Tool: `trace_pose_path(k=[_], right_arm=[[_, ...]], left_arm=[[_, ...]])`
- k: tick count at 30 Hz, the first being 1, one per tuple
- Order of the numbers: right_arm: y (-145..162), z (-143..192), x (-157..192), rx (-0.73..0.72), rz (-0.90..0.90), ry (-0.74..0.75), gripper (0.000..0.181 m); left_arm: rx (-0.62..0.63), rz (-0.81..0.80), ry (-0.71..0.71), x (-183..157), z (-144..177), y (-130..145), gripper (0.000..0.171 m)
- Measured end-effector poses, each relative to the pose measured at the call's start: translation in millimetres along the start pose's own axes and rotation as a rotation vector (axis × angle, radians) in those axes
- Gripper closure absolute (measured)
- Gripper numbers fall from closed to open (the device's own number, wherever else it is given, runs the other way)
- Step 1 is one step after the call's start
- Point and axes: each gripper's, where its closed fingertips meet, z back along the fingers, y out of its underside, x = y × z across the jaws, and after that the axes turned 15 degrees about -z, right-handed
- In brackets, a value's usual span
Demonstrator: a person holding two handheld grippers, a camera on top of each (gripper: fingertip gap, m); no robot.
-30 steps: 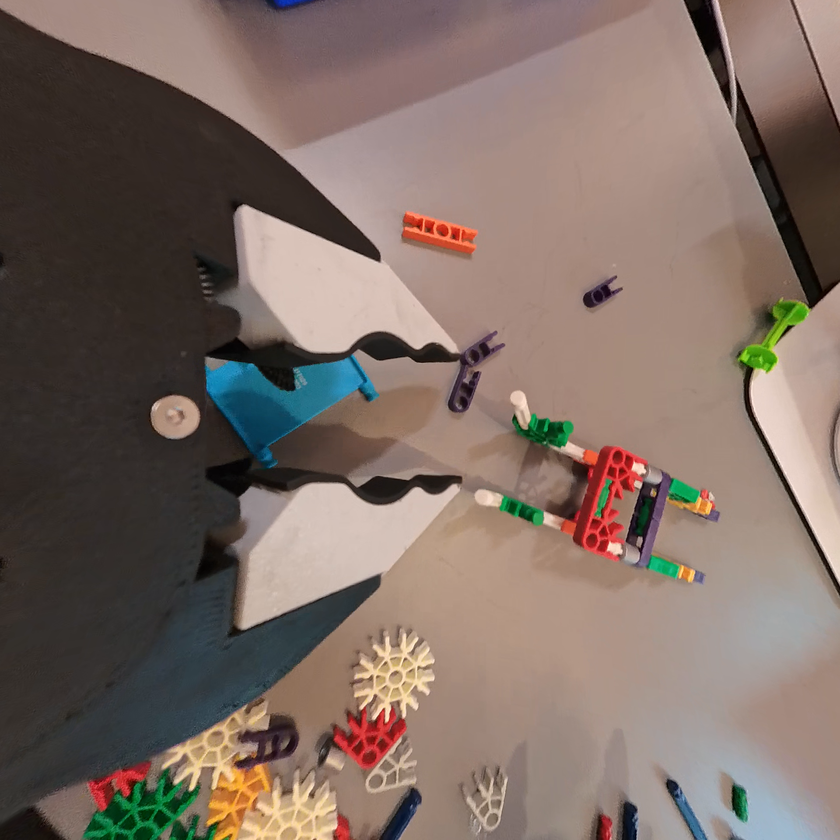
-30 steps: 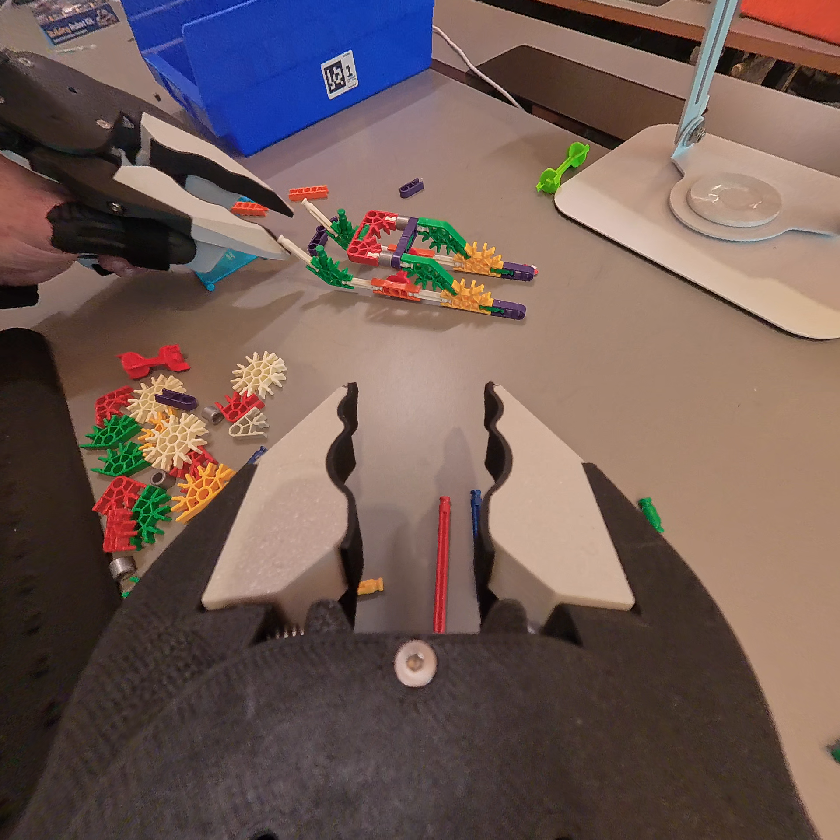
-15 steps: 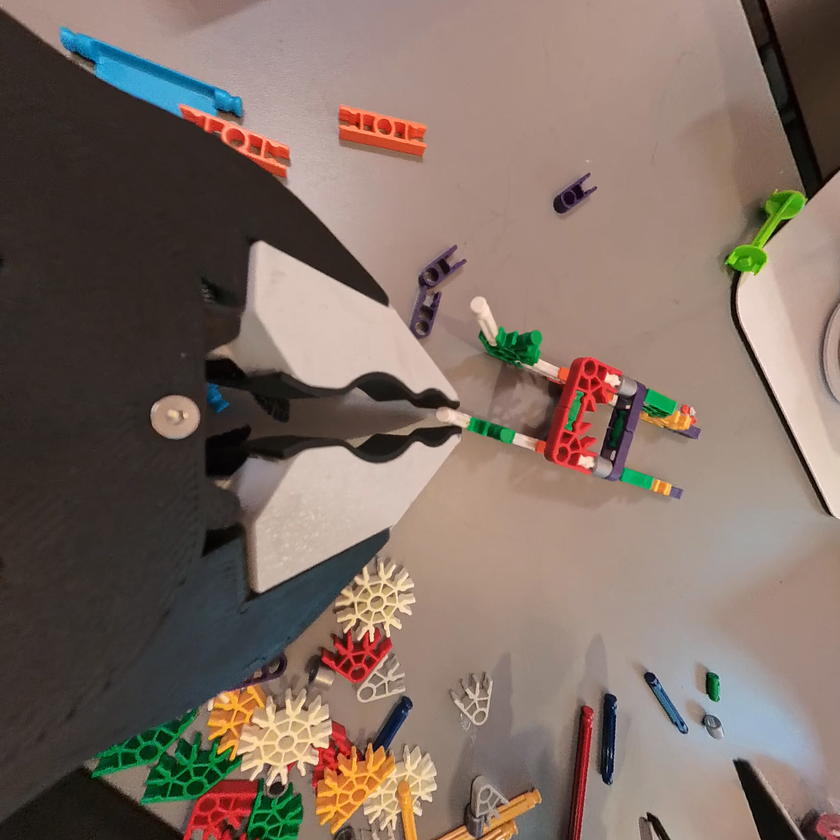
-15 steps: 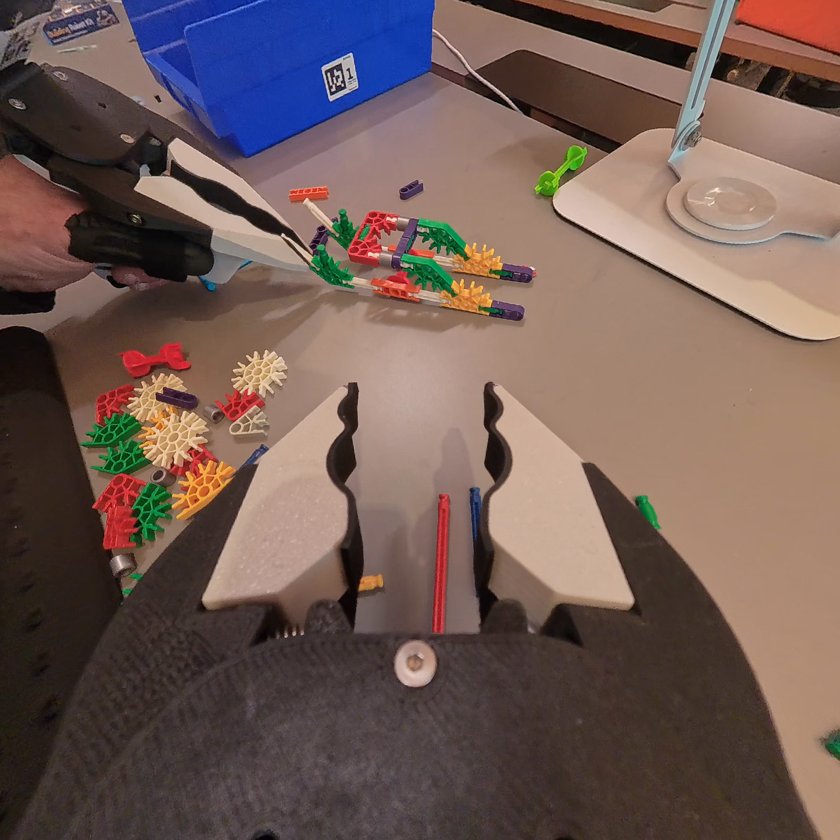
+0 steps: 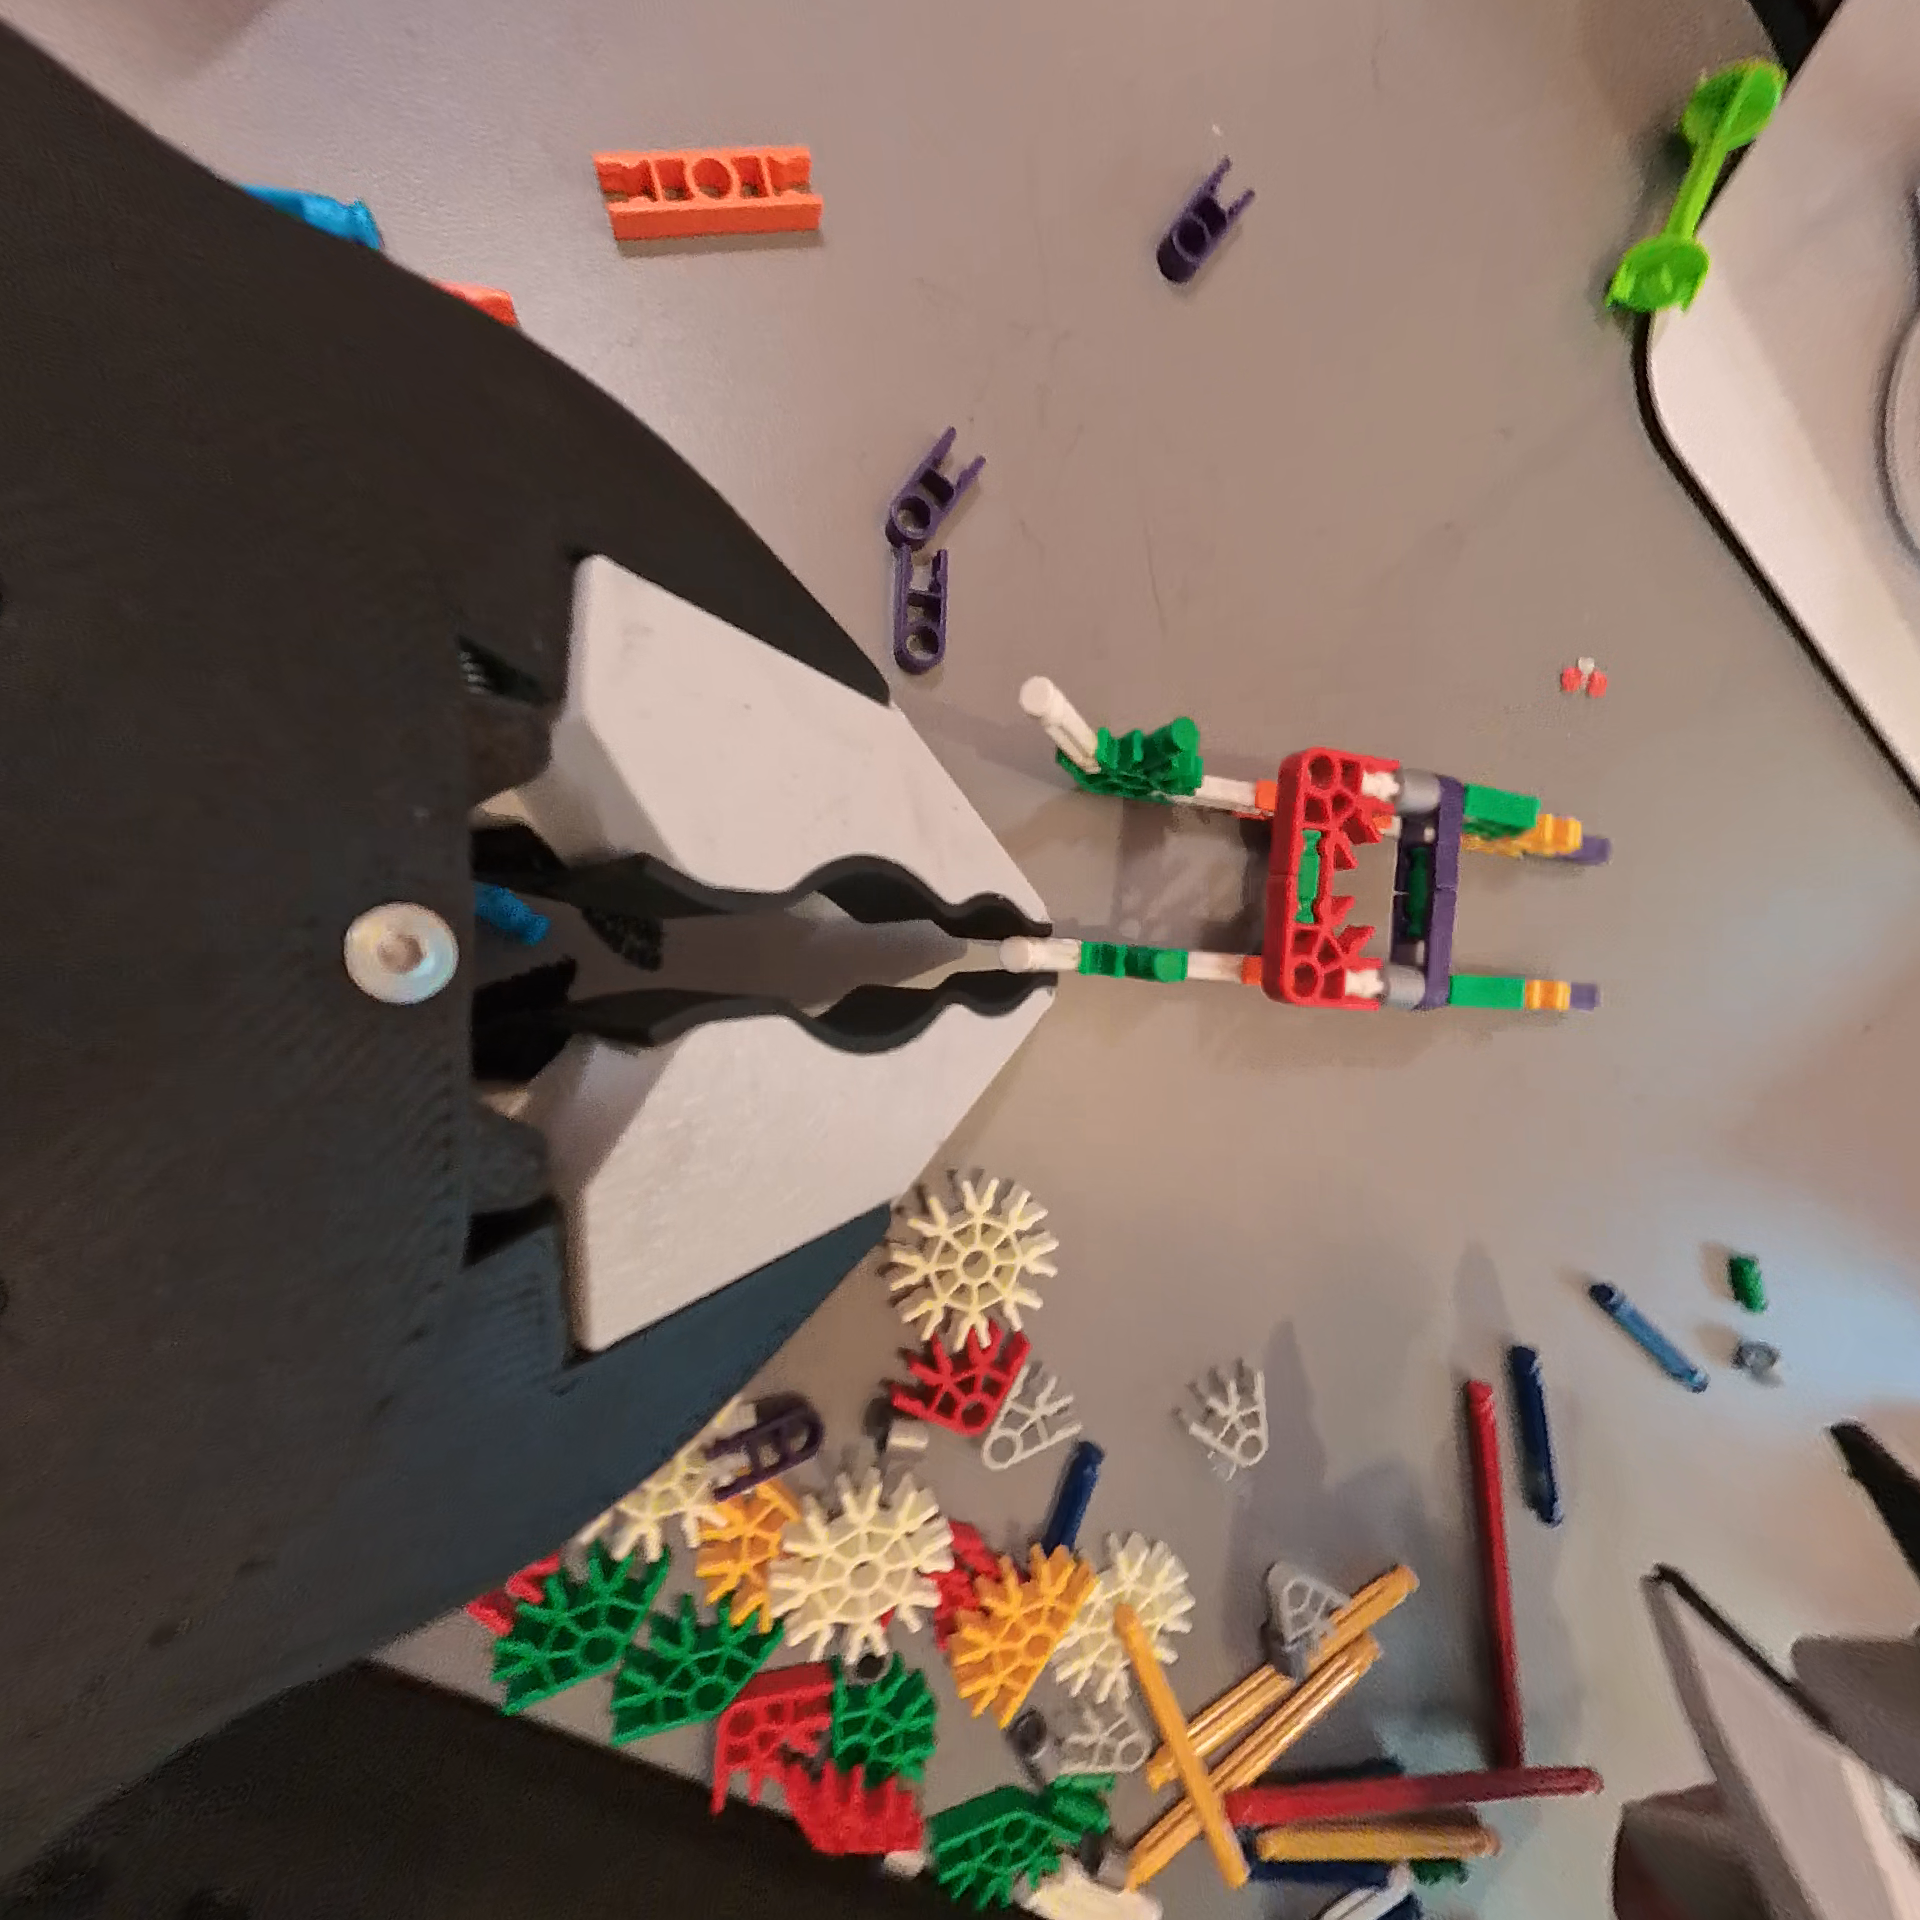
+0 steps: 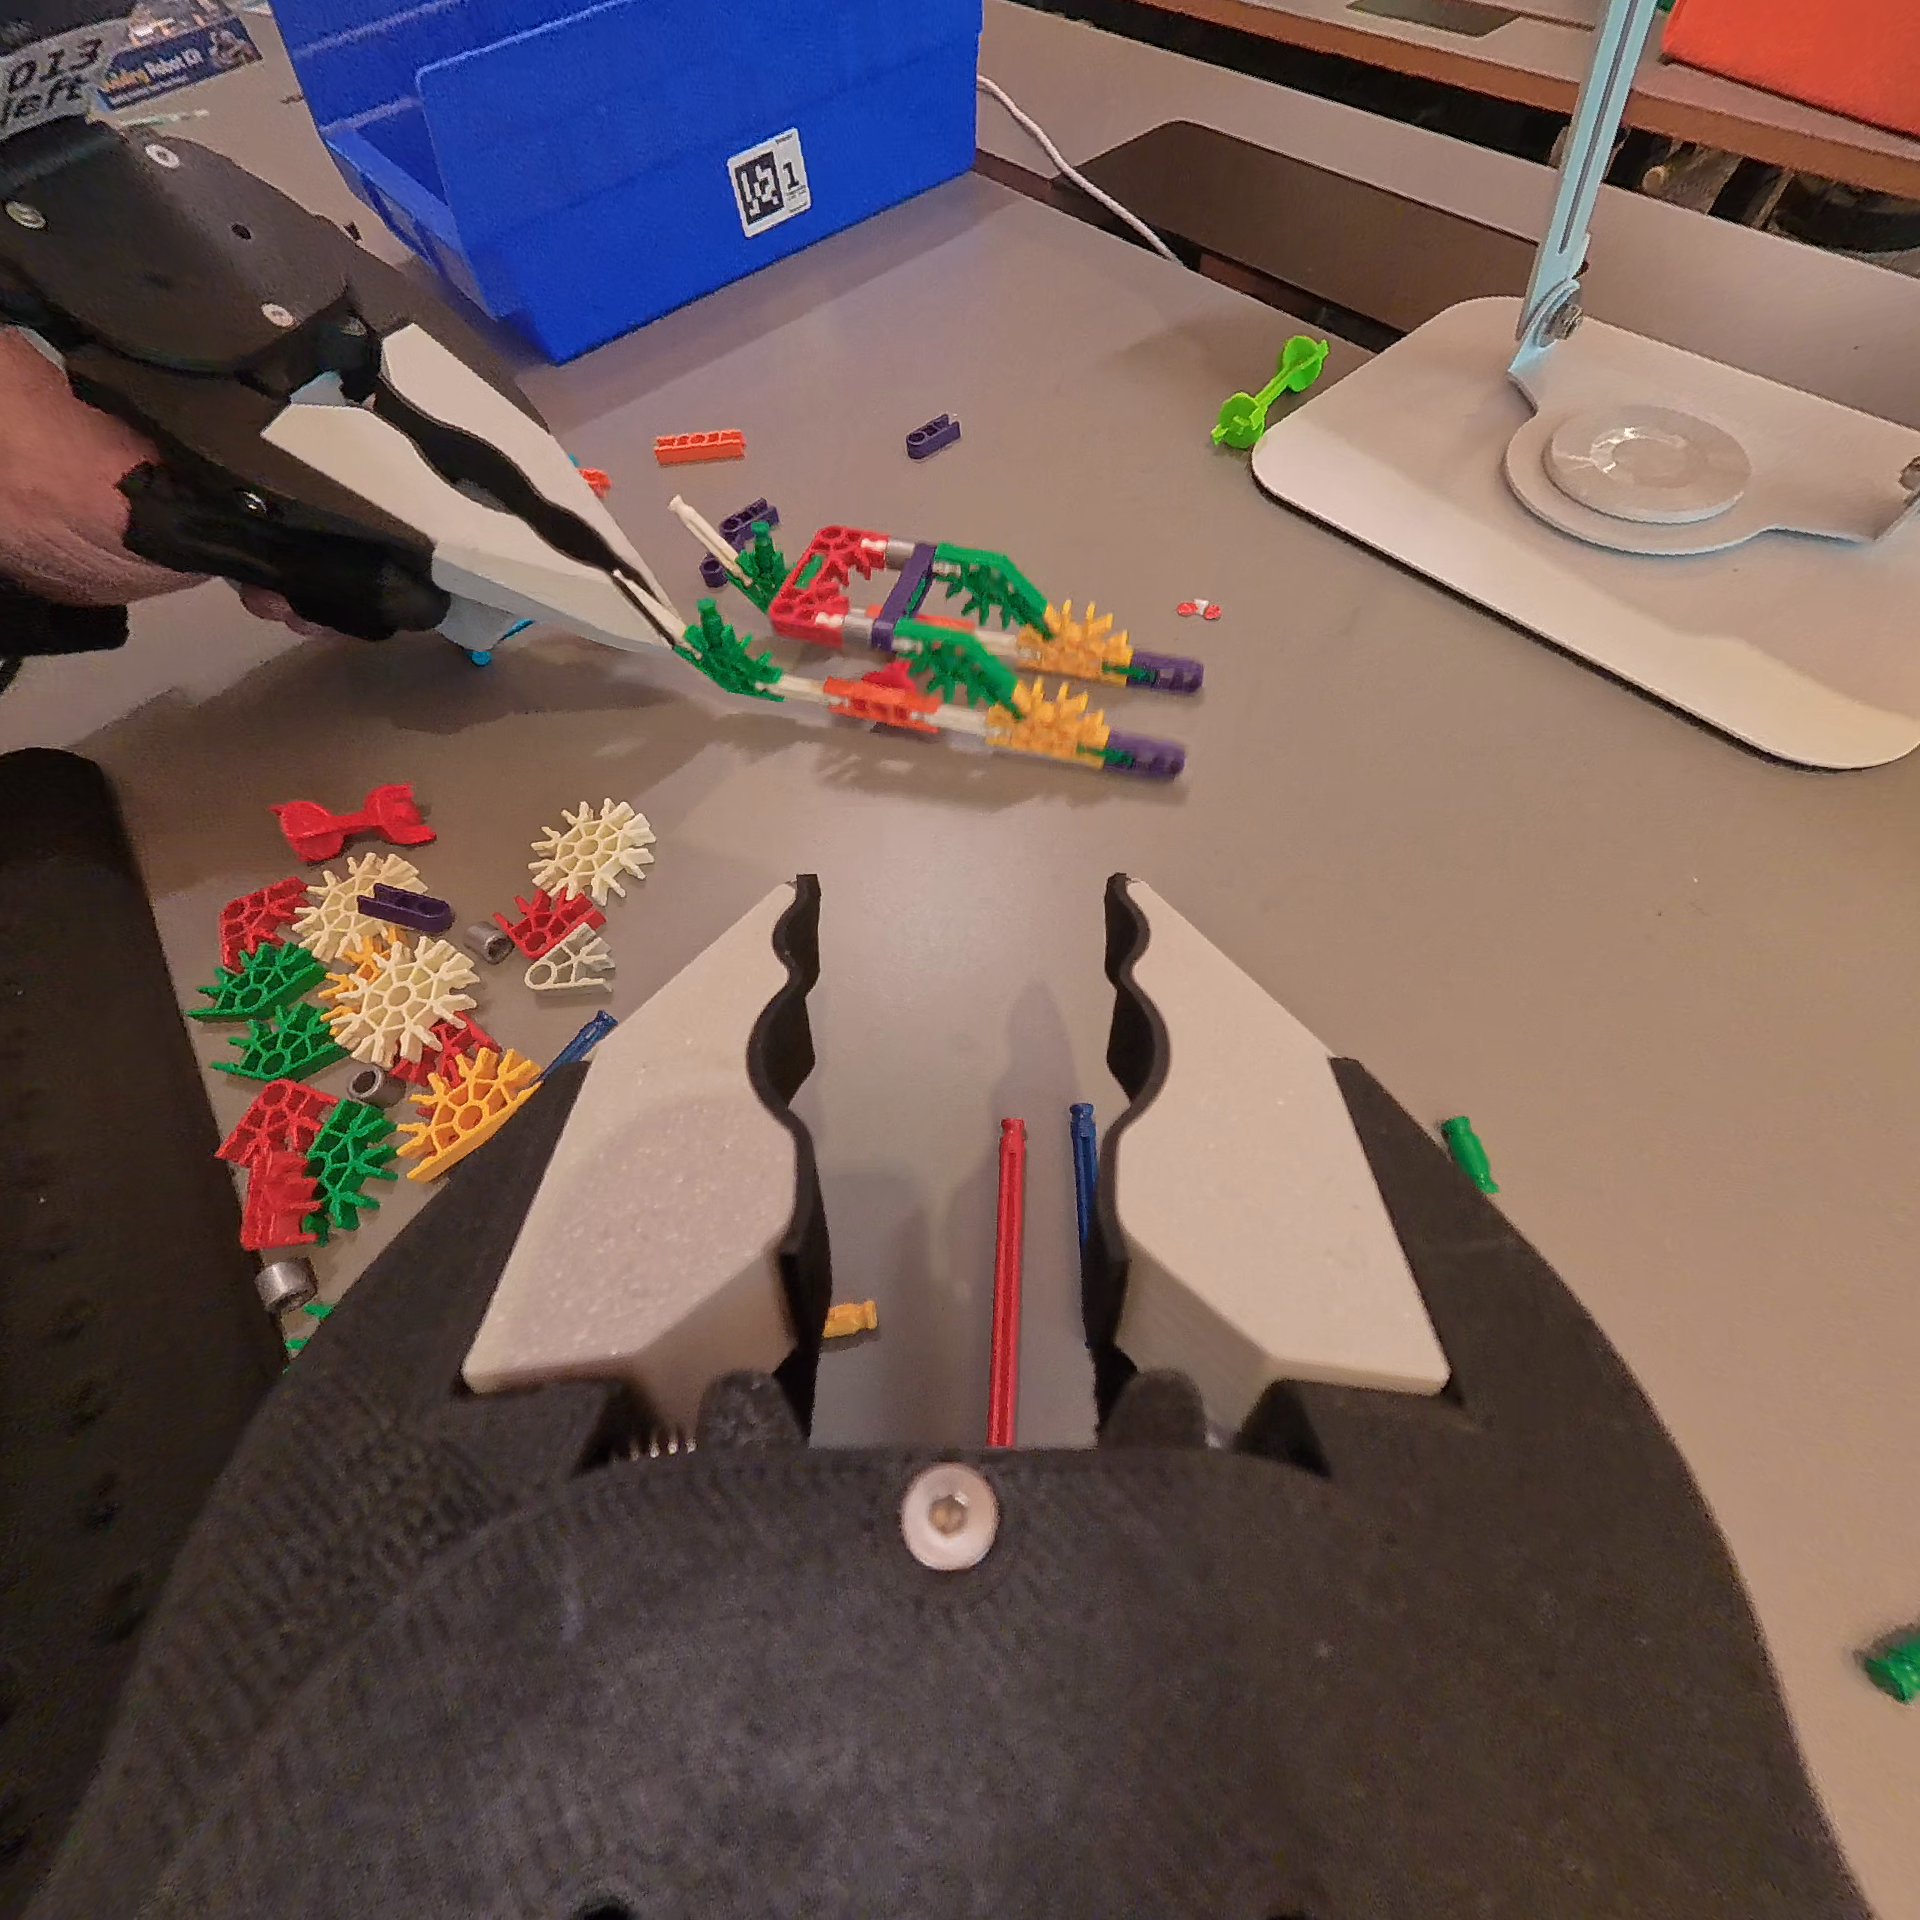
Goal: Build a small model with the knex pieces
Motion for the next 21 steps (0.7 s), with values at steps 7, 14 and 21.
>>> trace_pose_path(k=[7, 14, 21], right_arm=[[0, 1, 1, 0.008, 0.018, 0.006, 0.127], [1, 2, 0, 0.008, 0.016, 0.012, 0.127], [2, -4, 6, 0.049, 0.047, -0.003, 0.122]], left_arm=[[0.101, -0.069, -0.029, 26, 13, 21, 0.165], [0.163, 0.018, -0.2, 62, 22, 34, 0.136], [0.182, 0.065, -0.273, 56, 29, 42, 0.128]])
